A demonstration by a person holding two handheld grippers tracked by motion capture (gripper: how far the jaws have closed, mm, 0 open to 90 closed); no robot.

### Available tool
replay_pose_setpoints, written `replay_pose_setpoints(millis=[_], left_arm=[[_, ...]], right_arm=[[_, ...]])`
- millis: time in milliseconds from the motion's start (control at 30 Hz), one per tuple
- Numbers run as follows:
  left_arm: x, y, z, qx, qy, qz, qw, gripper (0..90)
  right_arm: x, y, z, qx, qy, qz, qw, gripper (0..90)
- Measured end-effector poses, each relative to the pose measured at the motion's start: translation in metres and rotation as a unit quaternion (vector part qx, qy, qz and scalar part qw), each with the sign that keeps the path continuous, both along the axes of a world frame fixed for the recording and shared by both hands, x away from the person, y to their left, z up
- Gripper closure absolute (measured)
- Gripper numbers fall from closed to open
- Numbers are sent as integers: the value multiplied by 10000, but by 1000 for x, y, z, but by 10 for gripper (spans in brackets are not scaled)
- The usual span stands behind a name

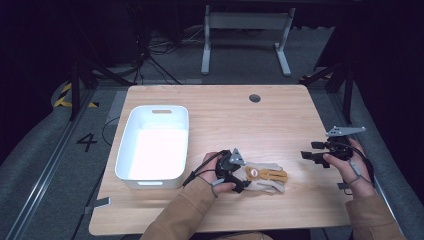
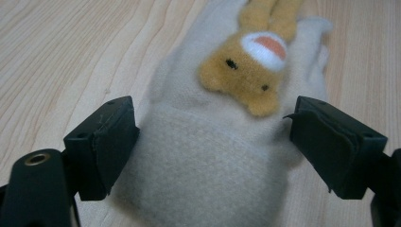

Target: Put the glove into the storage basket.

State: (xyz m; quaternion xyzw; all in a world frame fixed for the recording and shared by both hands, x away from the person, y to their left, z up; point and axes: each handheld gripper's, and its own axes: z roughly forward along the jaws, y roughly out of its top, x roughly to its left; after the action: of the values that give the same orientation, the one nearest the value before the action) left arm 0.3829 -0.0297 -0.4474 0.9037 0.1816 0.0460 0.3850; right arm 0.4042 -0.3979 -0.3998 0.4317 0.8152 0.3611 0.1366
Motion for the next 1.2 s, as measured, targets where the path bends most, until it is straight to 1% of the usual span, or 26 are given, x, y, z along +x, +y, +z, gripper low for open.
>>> replay_pose_setpoints(millis=[100,133,167,200,233,300,333,367,500,567,600,667,800,933,1000,1067,1100,1200], left_arm=[[0,0,0,23,-32,-7,10000,161],[-1,0,1,27,-81,-75,9999,162],[-1,0,1,27,-81,-75,9999,162],[-2,3,4,-26,-124,-146,9998,162],[-2,3,4,-26,-124,-146,9998,162],[-3,5,6,9,-147,-137,9998,162],[-4,5,5,148,-166,-195,9996,161],[-4,3,3,131,-190,-210,9995,160],[-3,1,0,196,-217,-237,9993,157],[-3,-1,-2,211,-198,-317,9991,157],[-3,0,-3,237,-206,-424,9986,157],[-3,1,-4,215,-168,-456,9986,157],[-3,3,-4,165,-191,-538,9982,157],[-5,6,-2,177,-188,-585,9980,160],[-4,7,-2,183,-171,-526,9983,158],[-3,2,-7,274,-179,-490,9983,155],[-3,0,-9,306,-223,-513,9980,150],[-2,-5,-12,289,-194,-512,9981,134]], right_arm=[[0,0,0,9,2,2,10000,319],[0,0,0,20,3,18,10000,318],[0,0,0,20,3,18,10000,318],[0,0,0,33,-3,45,10000,318],[0,0,0,33,-3,45,10000,318],[0,0,0,64,-5,57,10000,316],[0,1,0,71,-5,57,10000,315],[0,2,0,68,-8,64,10000,315],[0,3,0,59,-17,100,9999,314],[-1,3,1,68,-23,121,9999,313],[-1,4,1,80,-31,135,9999,312],[-1,4,0,79,-26,136,9999,312],[-1,4,0,103,-26,147,9998,310],[-1,4,1,118,-39,164,9998,311],[-1,5,1,131,-54,175,9997,309],[-1,6,1,120,-57,172,9998,307],[-1,7,1,108,-54,193,9997,307],[-1,7,1,105,-69,177,9998,307]])
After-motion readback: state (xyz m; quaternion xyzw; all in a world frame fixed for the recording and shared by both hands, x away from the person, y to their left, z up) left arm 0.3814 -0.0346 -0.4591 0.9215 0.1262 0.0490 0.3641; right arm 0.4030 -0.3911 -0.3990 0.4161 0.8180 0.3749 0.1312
